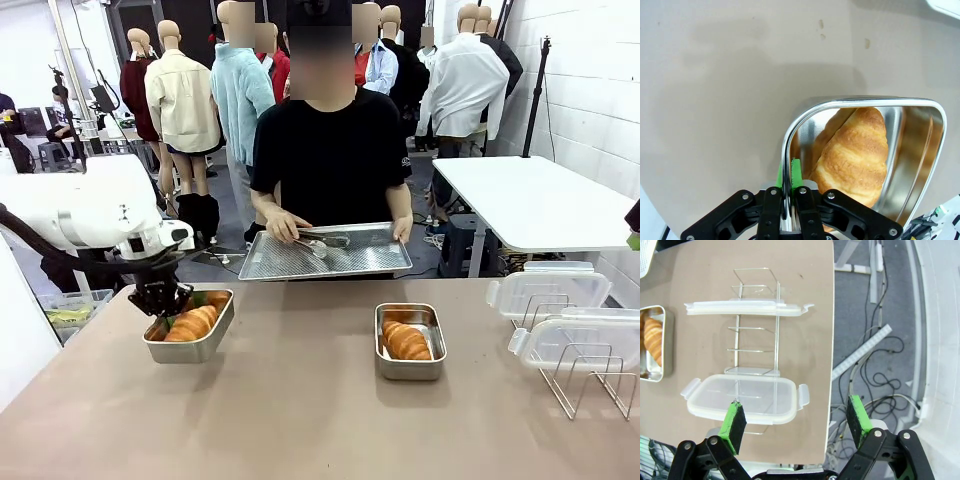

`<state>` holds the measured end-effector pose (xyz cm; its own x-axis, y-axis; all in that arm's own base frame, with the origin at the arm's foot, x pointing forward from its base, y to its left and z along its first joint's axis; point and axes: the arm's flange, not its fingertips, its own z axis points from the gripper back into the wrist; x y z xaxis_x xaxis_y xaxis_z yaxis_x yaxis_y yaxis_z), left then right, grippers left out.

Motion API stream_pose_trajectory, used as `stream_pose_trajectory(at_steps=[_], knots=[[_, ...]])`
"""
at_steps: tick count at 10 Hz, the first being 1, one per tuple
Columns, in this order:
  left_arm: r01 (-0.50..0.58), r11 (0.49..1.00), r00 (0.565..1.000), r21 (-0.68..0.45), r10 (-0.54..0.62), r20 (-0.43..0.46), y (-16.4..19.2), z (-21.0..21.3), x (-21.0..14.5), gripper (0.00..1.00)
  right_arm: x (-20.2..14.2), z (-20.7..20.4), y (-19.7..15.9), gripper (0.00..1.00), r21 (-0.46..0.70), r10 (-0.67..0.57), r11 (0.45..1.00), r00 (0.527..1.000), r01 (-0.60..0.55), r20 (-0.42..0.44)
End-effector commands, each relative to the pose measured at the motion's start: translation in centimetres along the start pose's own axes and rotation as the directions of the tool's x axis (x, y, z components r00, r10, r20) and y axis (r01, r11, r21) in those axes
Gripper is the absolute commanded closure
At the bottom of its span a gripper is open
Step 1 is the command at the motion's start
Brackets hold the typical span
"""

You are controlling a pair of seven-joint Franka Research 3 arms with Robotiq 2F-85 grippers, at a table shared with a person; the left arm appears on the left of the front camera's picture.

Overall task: Place the bread in airtight containers.
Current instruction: Once an object is inside an Airtight Container , place the container in the center of the table.

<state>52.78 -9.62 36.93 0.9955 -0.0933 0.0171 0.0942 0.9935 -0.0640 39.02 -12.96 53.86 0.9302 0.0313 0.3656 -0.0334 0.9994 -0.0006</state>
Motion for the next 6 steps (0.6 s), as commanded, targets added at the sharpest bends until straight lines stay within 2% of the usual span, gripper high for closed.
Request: stream_pose_trajectory(at_steps=[1,5,6], knots=[[-0.041,0.998,0.999,0.042,0.040,0.031,-0.4,-1.0,0.9,1.00,0.0,0.1,-0.1,0.00,-0.014,0.013,1.000,1.000,-0.013,-0.002],[-0.159,0.986,0.980,0.046,0.151,0.133,0.5,-5.0,1.8,1.00,0.0,0.1,-0.1,0.00,-0.014,0.013,1.000,1.000,-0.013,-0.002],[-0.153,0.987,0.983,0.042,0.148,0.110,0.7,-5.5,2.1,1.00,0.0,0.1,-0.1,0.00,-0.014,0.013,1.000,1.000,-0.013,-0.002]])
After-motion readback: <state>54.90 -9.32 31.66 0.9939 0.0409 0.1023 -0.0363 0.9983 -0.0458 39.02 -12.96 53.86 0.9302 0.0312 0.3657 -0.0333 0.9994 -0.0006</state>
